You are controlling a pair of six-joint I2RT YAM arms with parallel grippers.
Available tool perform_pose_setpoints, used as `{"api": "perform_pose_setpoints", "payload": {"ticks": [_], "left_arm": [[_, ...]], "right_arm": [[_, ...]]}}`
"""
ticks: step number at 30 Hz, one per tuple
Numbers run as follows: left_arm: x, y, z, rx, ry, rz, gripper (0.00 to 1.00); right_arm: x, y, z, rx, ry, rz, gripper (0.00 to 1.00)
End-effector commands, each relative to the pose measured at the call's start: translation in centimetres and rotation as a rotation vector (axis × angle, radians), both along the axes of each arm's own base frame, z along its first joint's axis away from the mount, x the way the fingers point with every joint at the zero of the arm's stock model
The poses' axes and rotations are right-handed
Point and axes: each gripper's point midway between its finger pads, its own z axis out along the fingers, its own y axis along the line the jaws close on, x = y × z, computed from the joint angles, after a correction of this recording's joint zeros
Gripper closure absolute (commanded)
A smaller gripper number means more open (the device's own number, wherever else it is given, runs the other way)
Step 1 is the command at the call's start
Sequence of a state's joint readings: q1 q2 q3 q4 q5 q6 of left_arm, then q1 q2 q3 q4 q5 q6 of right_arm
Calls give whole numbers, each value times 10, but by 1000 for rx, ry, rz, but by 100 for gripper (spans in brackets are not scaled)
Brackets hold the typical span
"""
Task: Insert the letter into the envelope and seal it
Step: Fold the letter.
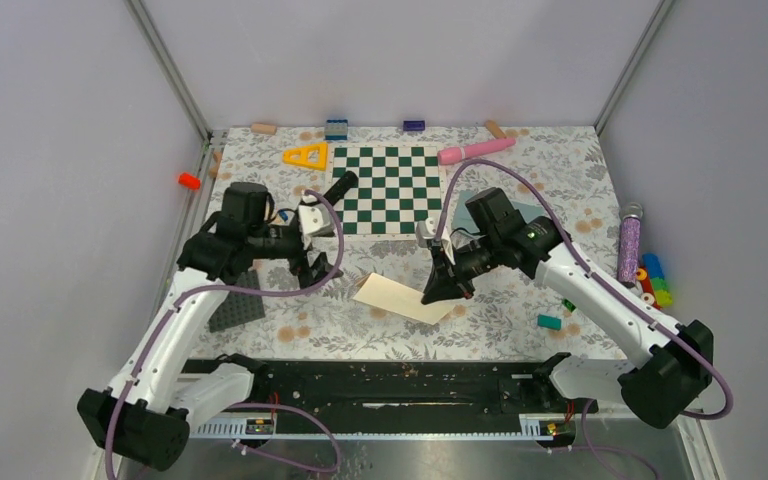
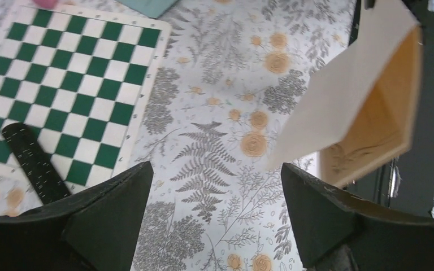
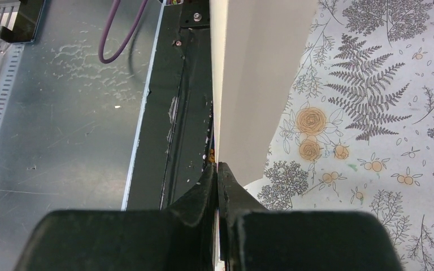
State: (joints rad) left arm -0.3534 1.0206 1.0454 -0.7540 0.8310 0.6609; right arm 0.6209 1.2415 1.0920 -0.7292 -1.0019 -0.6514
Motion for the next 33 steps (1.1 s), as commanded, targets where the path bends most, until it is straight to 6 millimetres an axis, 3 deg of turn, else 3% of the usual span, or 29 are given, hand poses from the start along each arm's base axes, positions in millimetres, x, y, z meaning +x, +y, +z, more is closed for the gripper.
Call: {"api": "perform_pose_setpoints", "payload": {"ticks": [1, 4, 11, 19, 23, 29, 33], "left_arm": [[2, 5, 45, -95, -104, 3, 9], [-5, 1, 58, -128, -101, -31, 2], [-21, -17, 82, -202, -27, -152, 1], [-31, -50, 46, -129, 100, -247, 1], [-32, -56, 43, -127, 129, -270, 2], [-34, -63, 36, -110, 154, -284, 12], [-33, -67, 34, -105, 175, -287, 38]], "right_arm": [[4, 0, 9, 6, -54, -3, 100], [8, 0, 5, -12, -52, -13, 100], [14, 0, -2, -31, -60, -37, 100], [14, 1, -1, -28, -56, -36, 100], [15, 1, -1, -29, -56, -37, 100], [18, 1, -3, -33, -70, -48, 100], [20, 1, -4, -39, -82, -57, 100]]}}
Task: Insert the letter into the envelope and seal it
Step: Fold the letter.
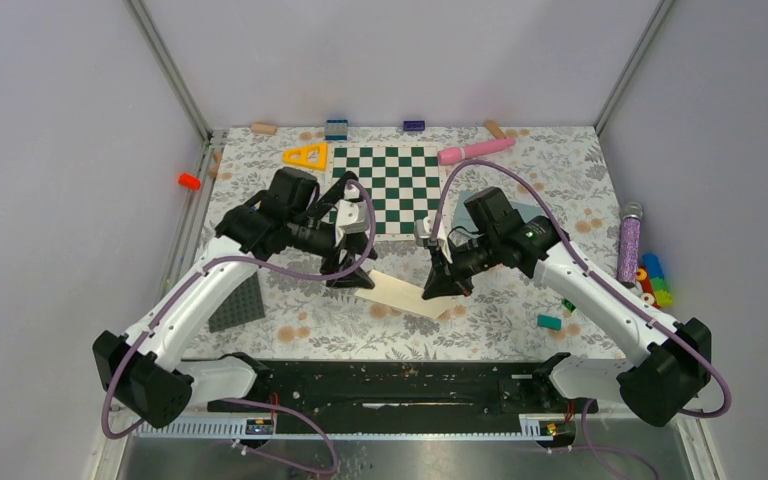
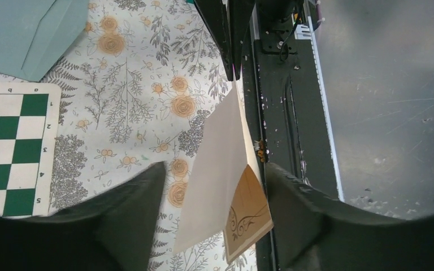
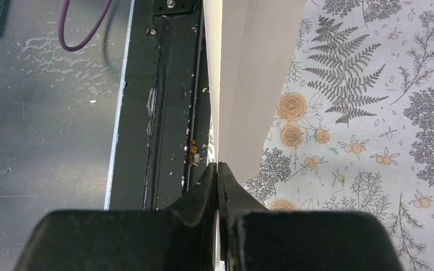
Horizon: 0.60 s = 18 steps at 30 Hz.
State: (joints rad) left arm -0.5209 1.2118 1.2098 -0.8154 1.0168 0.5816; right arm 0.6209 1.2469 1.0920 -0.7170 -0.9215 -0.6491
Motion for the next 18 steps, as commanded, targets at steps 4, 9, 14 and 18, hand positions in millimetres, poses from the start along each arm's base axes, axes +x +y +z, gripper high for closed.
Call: {"api": "perform_pose_setpoints", "payload": {"ticks": [4, 9, 14, 18], "left_arm": [[4, -9, 9, -13, -36, -15, 55], [4, -8, 9, -6, -48, -10, 92], [5, -6, 6, 6, -61, -2, 100], [3, -9, 1, 16, -46, -14, 100]], "right_arm": [[8, 4, 7, 21, -49, -19, 99], [10, 4, 7, 21, -64, -24, 79], [14, 8, 12, 41, -53, -48, 29], [17, 17, 19, 83, -17, -71, 18]]}}
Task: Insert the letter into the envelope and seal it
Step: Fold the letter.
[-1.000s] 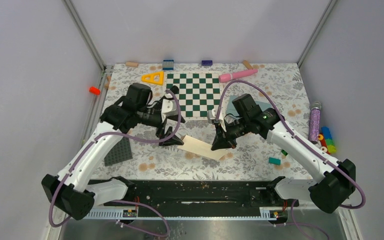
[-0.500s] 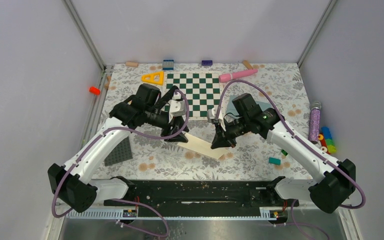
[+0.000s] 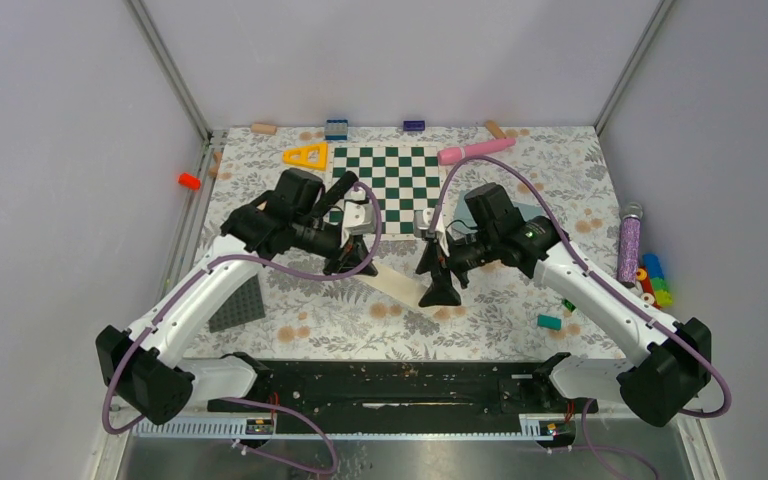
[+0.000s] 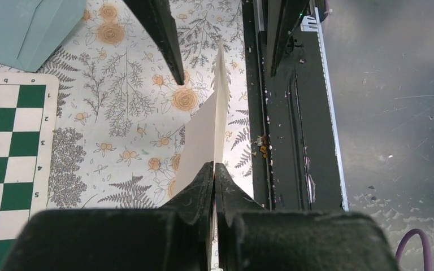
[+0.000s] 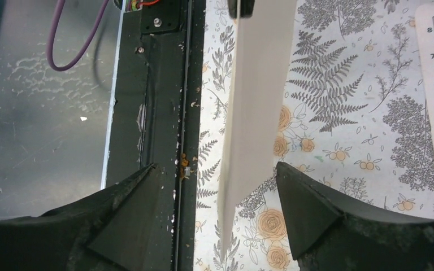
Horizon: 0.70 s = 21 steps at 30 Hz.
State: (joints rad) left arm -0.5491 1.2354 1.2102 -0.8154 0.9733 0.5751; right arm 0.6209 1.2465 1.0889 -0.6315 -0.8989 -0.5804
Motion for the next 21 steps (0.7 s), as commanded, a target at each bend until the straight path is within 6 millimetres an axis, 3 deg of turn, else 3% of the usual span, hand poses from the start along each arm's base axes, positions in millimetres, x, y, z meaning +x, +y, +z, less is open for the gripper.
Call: {"api": "perform_pose_setpoints", "payload": {"ticks": [1, 4, 8, 13, 18, 21], "left_arm": [[1, -6, 9, -20, -52, -22, 100], [-3, -12, 0, 0, -39, -47, 100], [-5, -17, -7, 24, -34, -62, 100], [-6, -17, -4, 20, -39, -56, 100], [-4, -17, -3, 8, -56, -41, 100], [-4, -17, -3, 8, -57, -39, 100]], "right_arm": [[6, 13, 16, 71, 19, -37, 17], [13, 20, 17, 100, 47, -75, 17], [10, 25, 18, 117, 91, -57, 25], [5, 23, 13, 116, 102, -32, 48], [2, 23, 12, 113, 101, -20, 62], [4, 23, 10, 106, 98, -27, 76]]}}
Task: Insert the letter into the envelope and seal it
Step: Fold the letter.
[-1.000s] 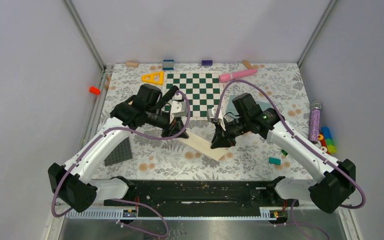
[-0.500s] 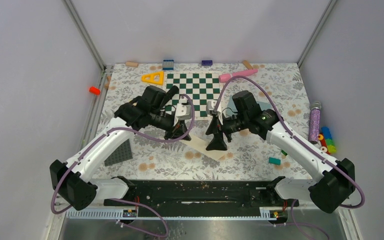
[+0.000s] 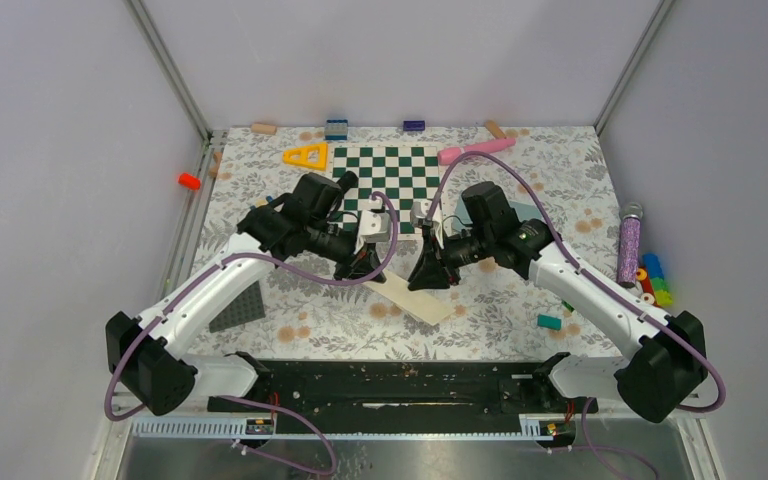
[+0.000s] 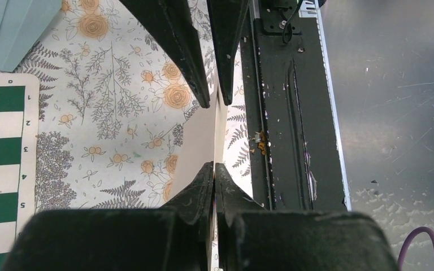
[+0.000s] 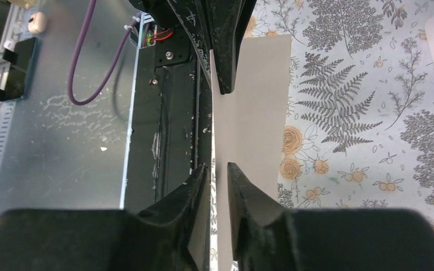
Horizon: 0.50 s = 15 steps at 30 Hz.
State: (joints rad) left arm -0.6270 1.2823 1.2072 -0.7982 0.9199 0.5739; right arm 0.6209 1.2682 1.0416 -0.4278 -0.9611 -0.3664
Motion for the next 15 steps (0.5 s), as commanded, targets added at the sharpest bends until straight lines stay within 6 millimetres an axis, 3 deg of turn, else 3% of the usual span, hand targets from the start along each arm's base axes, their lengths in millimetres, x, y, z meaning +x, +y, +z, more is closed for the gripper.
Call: {"api": "perform_pose_setpoints", "payload": {"ticks": [1, 6, 9, 11, 13, 15], "left_arm": [[2, -2, 14, -46, -63, 2, 100], [1, -2, 15, -48, -64, 1, 100], [1, -1, 17, -52, -68, 0, 97], [0, -1, 18, -57, -70, -3, 79], [-2, -1, 21, -64, -74, -7, 44], [-3, -1, 23, -70, -70, -10, 19]], "right_arm": [[-2, 4, 3, 20, -10, 24, 81], [-3, 2, 1, 14, -18, 31, 99], [-2, 2, 0, 10, -26, 28, 100], [-2, 1, 0, 9, -29, 27, 100], [-2, 1, 0, 11, -30, 29, 100], [-4, 1, 0, 10, -22, 32, 100]]}}
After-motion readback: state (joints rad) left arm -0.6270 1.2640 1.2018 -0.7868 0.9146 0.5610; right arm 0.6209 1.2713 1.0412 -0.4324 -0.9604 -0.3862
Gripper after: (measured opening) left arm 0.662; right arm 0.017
